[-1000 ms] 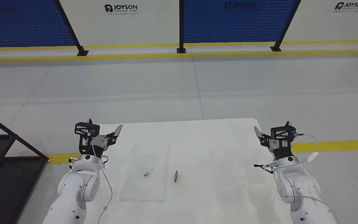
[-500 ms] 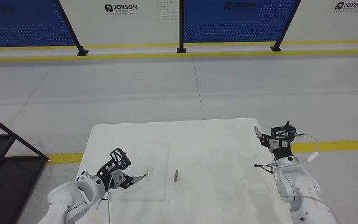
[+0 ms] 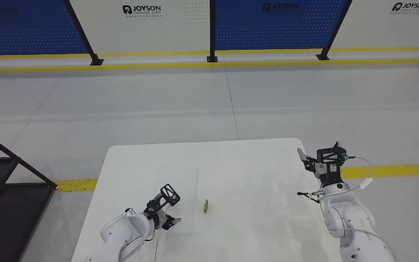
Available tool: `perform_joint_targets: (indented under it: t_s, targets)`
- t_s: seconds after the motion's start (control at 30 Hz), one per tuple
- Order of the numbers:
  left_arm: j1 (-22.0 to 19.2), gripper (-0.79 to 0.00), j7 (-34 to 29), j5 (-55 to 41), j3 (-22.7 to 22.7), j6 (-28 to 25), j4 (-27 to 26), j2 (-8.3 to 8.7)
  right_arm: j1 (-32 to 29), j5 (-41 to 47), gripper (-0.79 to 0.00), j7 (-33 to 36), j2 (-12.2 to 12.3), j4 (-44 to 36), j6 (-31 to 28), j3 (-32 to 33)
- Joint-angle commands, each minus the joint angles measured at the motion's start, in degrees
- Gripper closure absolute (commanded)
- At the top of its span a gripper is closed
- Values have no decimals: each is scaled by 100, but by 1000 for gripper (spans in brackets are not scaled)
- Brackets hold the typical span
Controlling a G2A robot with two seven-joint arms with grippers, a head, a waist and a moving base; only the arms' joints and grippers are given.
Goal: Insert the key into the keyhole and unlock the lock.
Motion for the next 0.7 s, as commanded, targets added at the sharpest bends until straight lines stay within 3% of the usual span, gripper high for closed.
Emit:
perform_joint_targets:
  t_s: [0.0,0.1,0.2,0.3,0.37,0.5,0.67]
  targets:
    - [-105,-782,73,85,161,268,137,-28,0,0,-785,0,0,0,0,0]
    - [-216,-640,186,134,279,476,267,-53,0,0,-785,0,0,0,0,0]
    - [-291,-570,216,208,396,617,379,-73,0,0,-785,0,0,0,0,0]
    - [-372,-591,191,320,496,760,493,-90,0,0,-785,0,0,0,0,0]
    - [-417,-533,204,395,558,848,559,-101,0,0,-785,0,0,0,0,0]
    - [-485,-526,205,446,637,927,655,-116,0,0,-785,0,0,0,0,0]
    - [-573,-440,193,487,706,1033,769,-135,0,0,-785,0,0,0,0,0]
